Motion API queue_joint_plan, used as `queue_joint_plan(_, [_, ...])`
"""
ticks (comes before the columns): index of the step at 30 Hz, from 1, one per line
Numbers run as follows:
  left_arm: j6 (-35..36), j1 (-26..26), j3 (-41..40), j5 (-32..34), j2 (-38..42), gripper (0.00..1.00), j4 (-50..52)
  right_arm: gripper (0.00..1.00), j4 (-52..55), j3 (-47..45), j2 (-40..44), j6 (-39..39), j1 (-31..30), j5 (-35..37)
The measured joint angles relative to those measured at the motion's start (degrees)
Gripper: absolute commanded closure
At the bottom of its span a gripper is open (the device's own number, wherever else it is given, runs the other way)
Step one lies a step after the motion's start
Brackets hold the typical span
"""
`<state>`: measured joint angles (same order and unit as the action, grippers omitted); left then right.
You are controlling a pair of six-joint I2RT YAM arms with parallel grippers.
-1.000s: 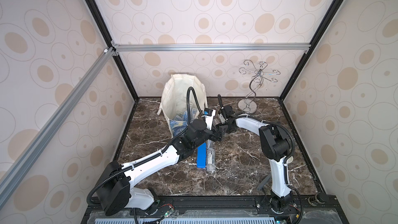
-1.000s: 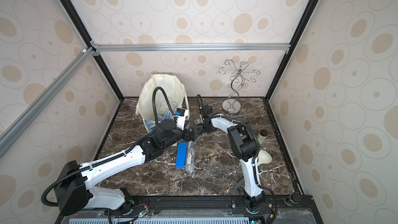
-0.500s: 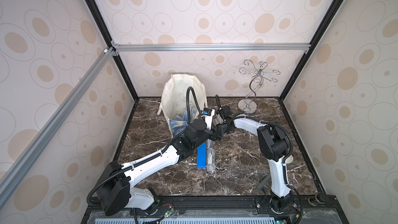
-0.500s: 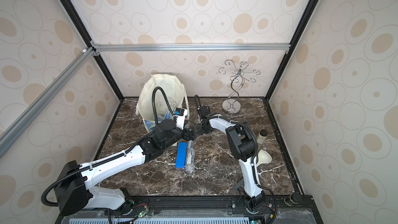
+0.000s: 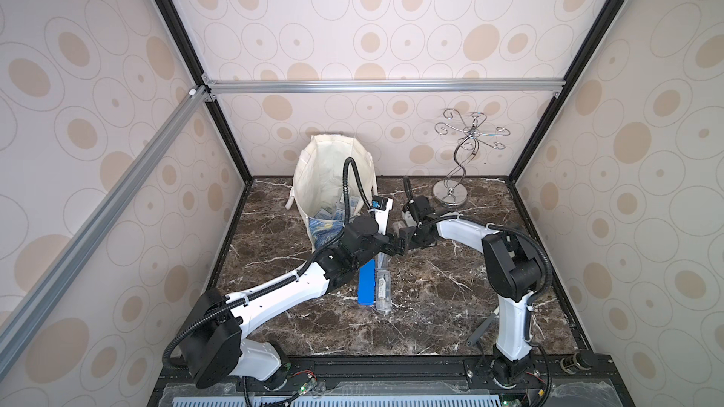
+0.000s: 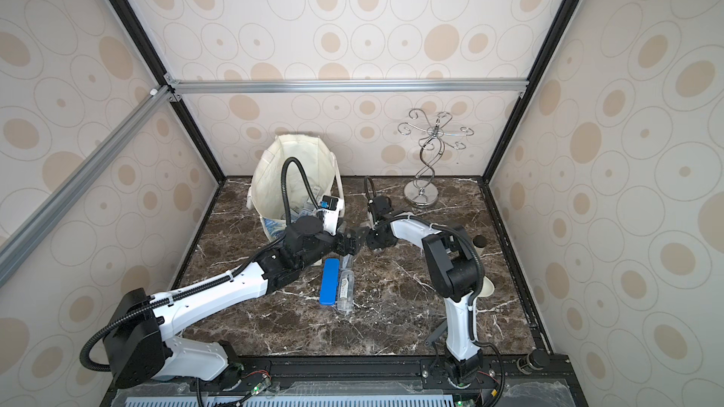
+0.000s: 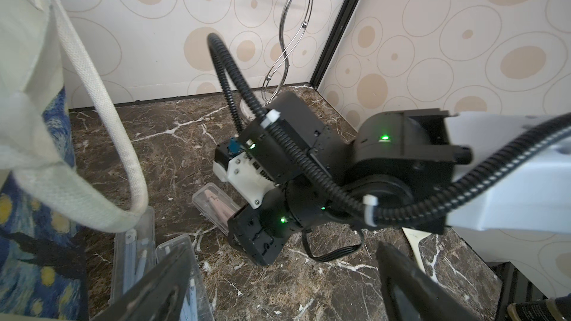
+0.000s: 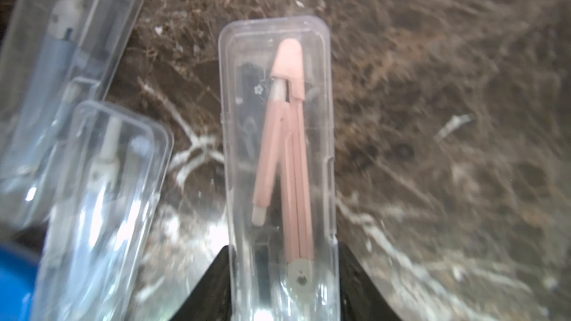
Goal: Put the compass set into the canvas bag
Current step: Pick up the compass set at the center of the board.
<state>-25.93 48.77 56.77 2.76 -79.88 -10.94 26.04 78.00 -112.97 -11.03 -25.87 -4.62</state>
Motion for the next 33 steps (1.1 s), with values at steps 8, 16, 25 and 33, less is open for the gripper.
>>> queue_joint_plan(8, [-0.3,0.0,4.0,0.0,-4.0,0.0,3.1,0.51,-1.8,-6.1,14.0,-1.8,1.9,-2.6])
queue_joint_plan(16, [-2.4,0.0,11.5,1.2,-8.7,0.0,6.4,0.51,-2.0,-12.2,28.1,-1.9,2.5,-3.1])
queue_joint_plan(25, [-7.7,-1.6,13.9,-2.8,-10.4,0.02,3.2,0.51,-2.1,-18.9,40.6,-1.4,2.8,-3.2])
queue_joint_plan(33, [-12.8,-3.1,17.3,-9.8,-16.8,0.06,0.9,0.51,-2.6,-21.1,44.0,-1.2,2.8,-4.9])
